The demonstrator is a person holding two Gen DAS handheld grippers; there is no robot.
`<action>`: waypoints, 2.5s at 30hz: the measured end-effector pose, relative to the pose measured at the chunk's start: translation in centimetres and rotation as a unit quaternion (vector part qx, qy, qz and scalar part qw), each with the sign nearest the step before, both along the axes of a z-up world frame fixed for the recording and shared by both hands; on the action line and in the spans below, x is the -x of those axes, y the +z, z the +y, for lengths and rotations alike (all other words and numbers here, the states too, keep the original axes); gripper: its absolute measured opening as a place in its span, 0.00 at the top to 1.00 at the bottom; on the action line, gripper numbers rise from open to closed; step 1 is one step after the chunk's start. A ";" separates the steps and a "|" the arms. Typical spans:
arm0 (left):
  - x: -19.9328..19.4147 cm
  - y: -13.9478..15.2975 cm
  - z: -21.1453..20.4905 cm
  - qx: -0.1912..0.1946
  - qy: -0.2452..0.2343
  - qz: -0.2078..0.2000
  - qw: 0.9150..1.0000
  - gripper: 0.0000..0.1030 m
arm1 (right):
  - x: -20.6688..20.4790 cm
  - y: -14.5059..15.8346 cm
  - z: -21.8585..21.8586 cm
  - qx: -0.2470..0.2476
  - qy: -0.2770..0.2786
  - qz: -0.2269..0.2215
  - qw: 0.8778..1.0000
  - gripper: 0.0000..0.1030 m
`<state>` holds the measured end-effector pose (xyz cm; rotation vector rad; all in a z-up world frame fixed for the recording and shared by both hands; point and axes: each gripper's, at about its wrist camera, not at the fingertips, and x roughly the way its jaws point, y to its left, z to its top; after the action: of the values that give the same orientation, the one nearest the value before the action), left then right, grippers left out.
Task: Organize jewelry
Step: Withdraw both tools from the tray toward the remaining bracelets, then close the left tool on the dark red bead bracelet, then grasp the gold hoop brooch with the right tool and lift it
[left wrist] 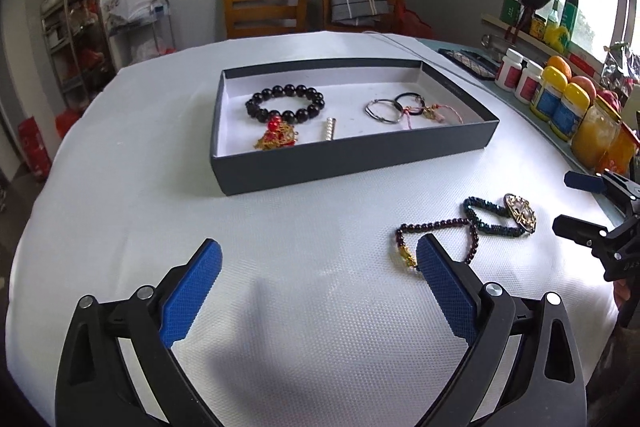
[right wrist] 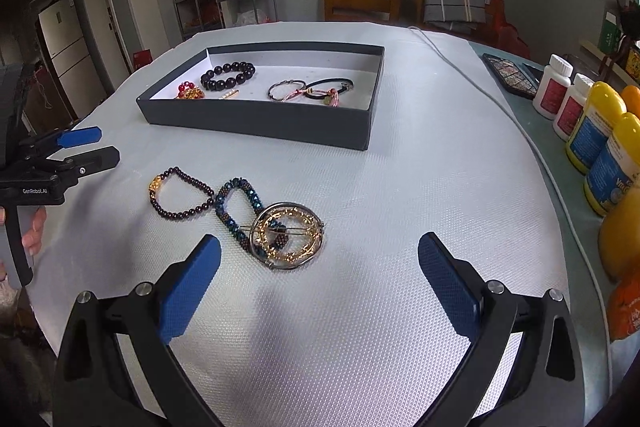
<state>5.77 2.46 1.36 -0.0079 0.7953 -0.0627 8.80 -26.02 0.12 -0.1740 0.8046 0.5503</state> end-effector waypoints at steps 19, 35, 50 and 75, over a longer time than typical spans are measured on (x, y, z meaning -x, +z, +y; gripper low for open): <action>-1.4 -1.3 -3.9 0.006 -0.044 0.014 0.999 0.04 | 0.1 -0.8 0.9 0.004 0.022 0.006 1.000 0.13; -1.7 -2.5 -5.7 -0.020 -0.093 0.048 0.994 0.52 | -0.3 -1.1 1.1 0.007 0.029 0.018 0.999 0.29; -0.8 -2.4 -5.4 -0.040 -0.131 0.044 0.990 0.94 | -0.8 -1.3 1.3 -0.006 0.032 0.034 0.999 0.35; -0.3 -2.4 -2.7 -0.012 -0.114 0.045 0.992 0.94 | -2.1 -1.6 2.6 -0.005 0.016 0.044 0.999 0.49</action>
<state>6.07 -0.24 -1.00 0.1038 0.8842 -0.2716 10.93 -23.38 -1.48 -0.1552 0.8861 0.5961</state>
